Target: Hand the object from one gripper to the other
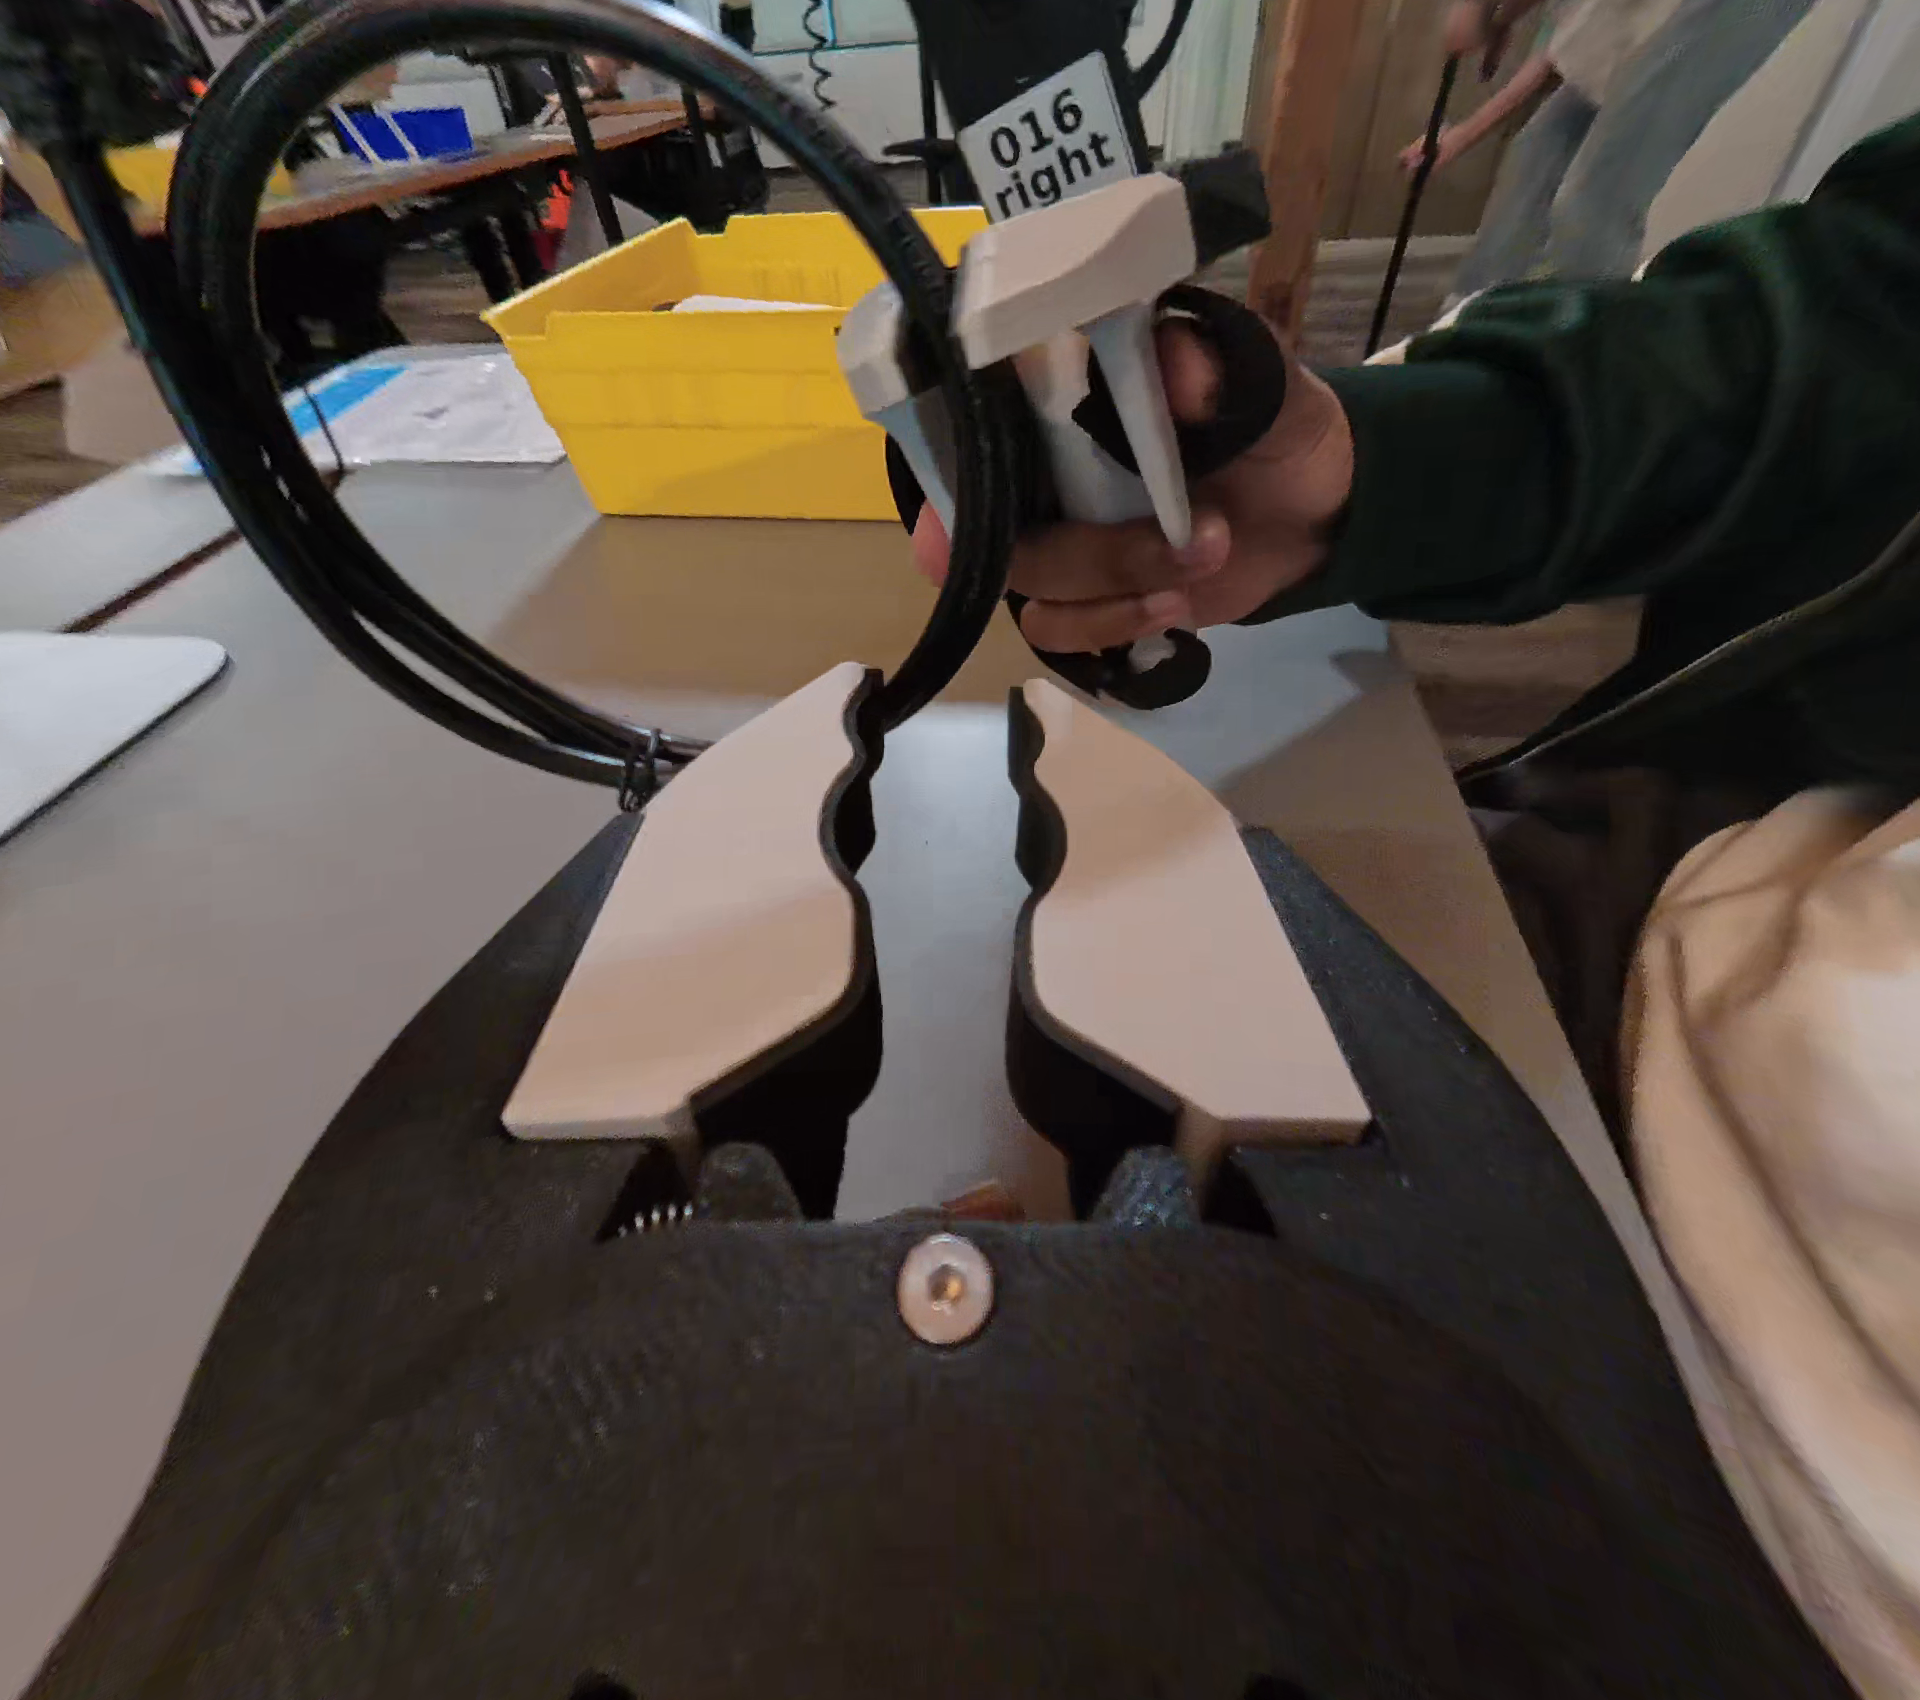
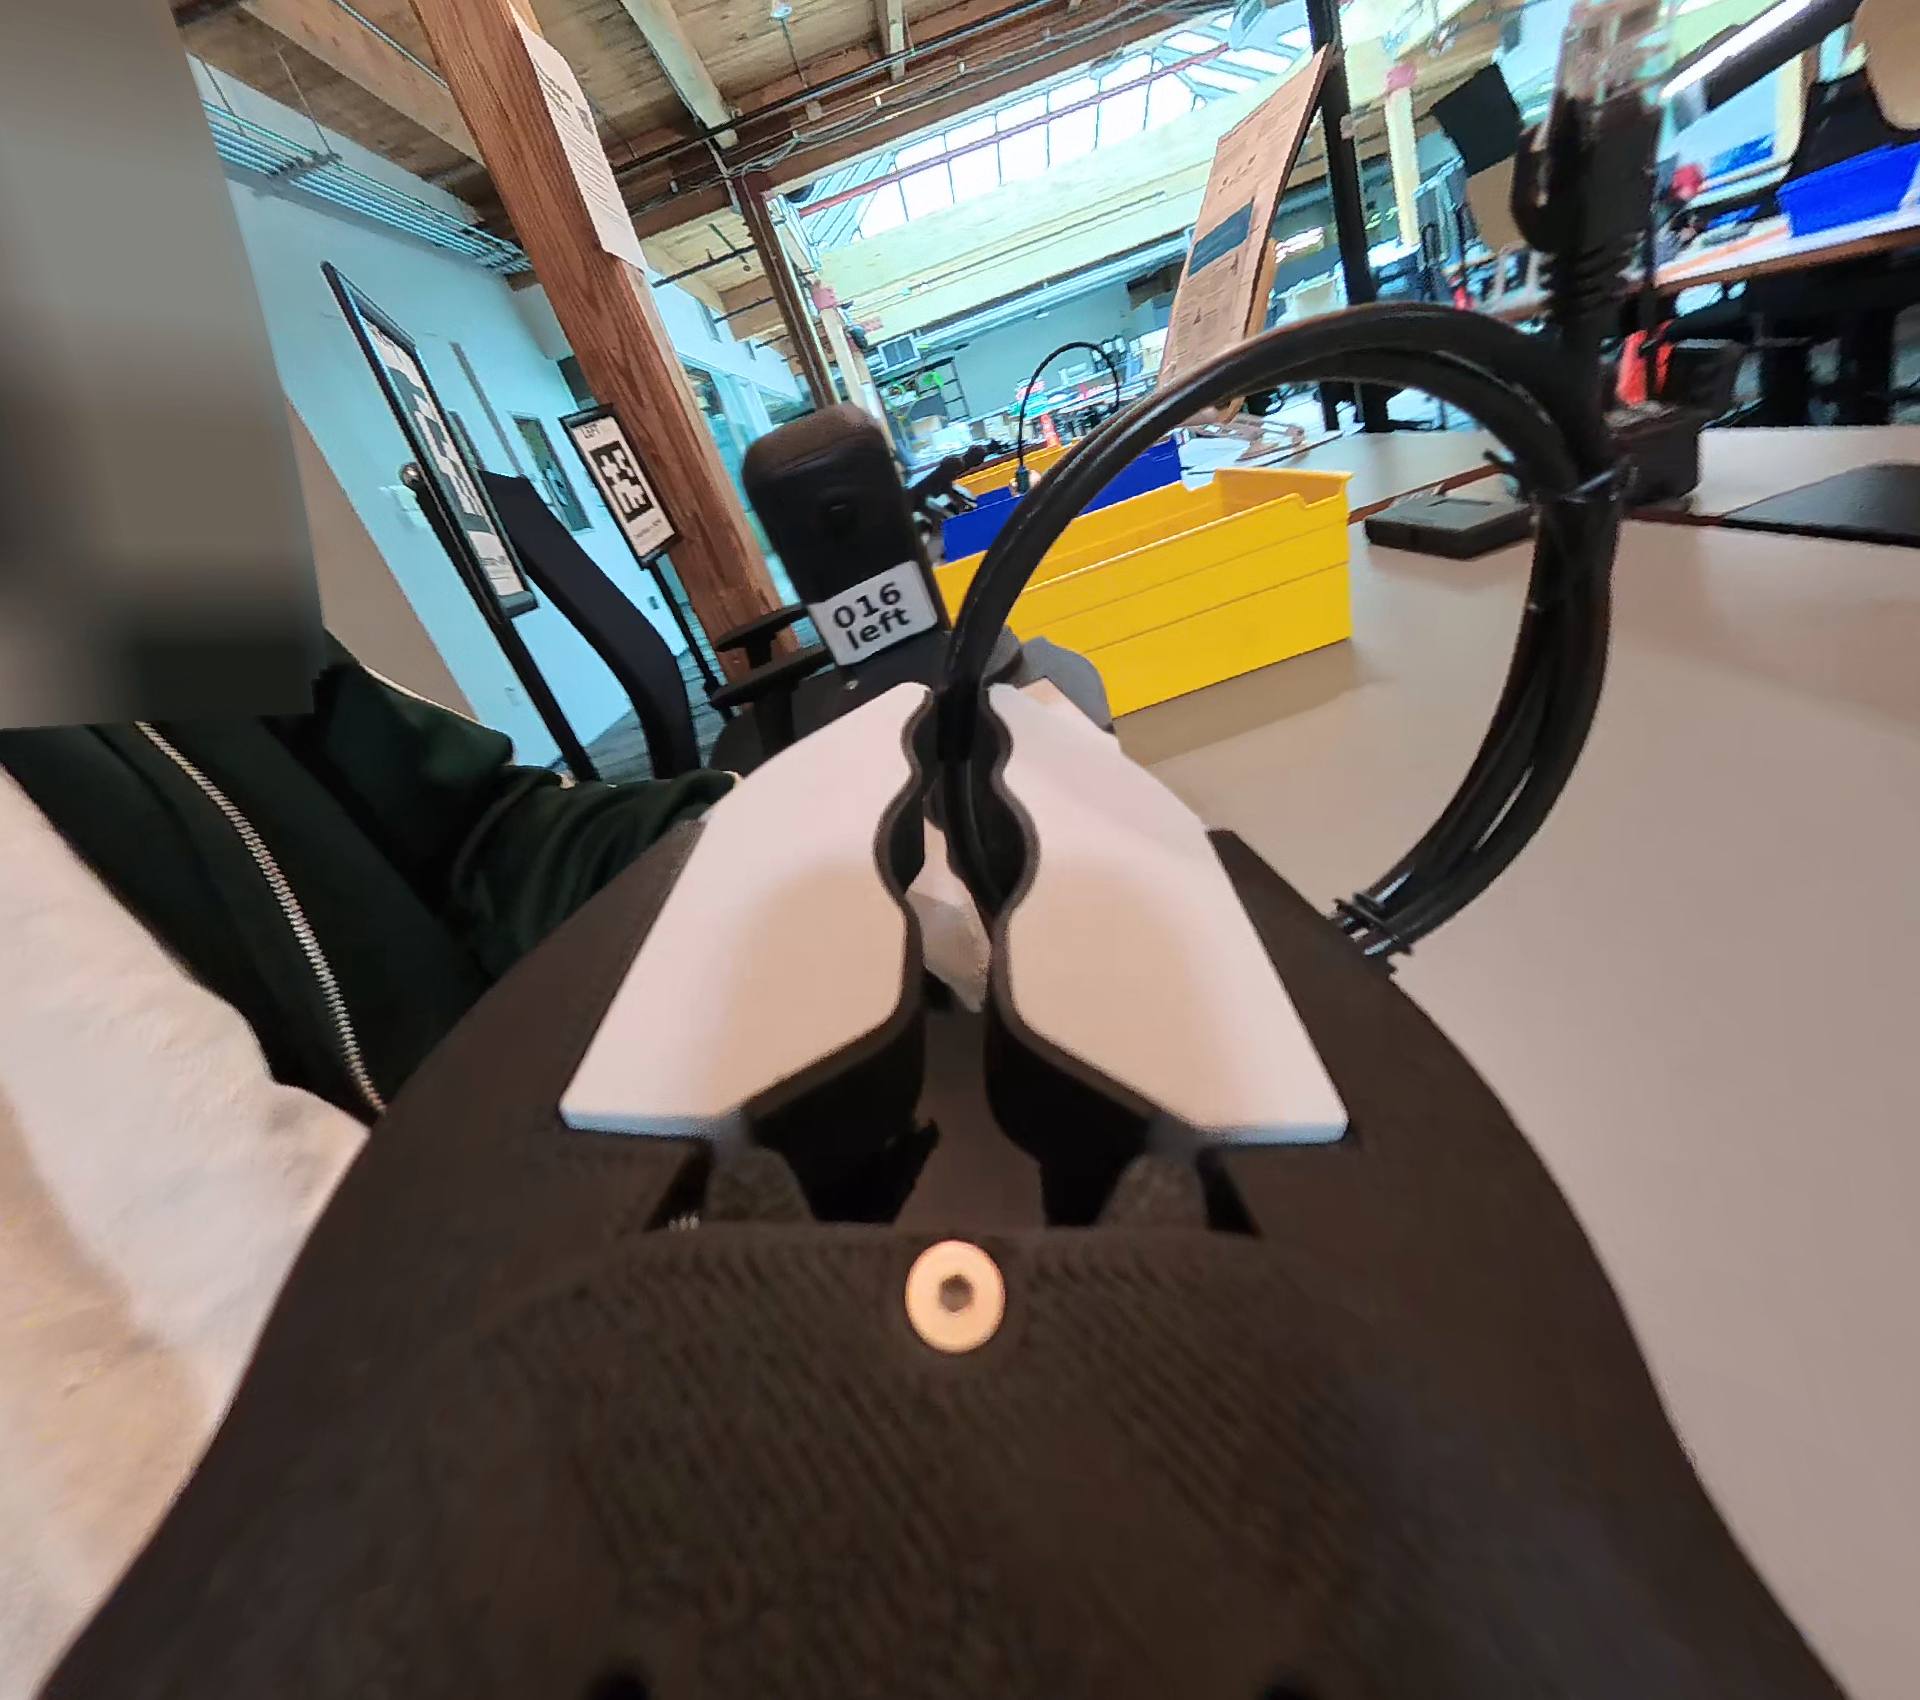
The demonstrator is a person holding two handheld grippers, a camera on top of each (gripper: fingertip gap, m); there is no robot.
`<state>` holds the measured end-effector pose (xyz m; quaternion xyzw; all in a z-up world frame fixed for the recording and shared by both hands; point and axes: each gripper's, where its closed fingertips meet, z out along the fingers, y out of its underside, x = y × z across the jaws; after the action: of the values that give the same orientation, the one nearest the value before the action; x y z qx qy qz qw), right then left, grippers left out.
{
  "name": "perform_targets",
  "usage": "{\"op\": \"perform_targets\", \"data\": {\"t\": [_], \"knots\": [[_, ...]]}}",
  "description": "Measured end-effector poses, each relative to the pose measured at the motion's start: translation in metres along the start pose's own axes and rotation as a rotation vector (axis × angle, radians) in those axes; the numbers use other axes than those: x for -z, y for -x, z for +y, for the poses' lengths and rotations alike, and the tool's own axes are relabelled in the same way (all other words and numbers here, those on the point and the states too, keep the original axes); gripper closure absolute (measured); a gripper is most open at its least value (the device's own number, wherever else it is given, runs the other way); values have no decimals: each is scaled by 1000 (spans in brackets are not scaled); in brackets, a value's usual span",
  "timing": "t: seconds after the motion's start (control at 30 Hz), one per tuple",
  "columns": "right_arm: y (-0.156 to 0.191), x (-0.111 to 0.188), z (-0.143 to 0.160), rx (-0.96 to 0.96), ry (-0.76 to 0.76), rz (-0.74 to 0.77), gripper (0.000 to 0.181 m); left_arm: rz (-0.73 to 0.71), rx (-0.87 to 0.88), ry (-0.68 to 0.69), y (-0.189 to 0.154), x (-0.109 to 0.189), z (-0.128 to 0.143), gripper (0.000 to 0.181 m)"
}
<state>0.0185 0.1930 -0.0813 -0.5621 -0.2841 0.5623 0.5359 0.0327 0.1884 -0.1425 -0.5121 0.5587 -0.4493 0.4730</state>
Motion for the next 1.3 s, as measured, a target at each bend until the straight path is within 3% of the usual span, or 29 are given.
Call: {"op": "perform_targets", "data": {"t": [0.67, 1.03, 1.3], "knots": [[11, -7, 6, -120, 13, -101, 174, 97, -23, 3, -18, -2, -3, 174], [8, -5, 4, -109, -21, -90, 167, 146, -29, 7, -30, -3, -10, 175], [2, 7, -11, -123, -102, -91, 152, 165, -25, -2, -35, -3, -14, 175]]}}
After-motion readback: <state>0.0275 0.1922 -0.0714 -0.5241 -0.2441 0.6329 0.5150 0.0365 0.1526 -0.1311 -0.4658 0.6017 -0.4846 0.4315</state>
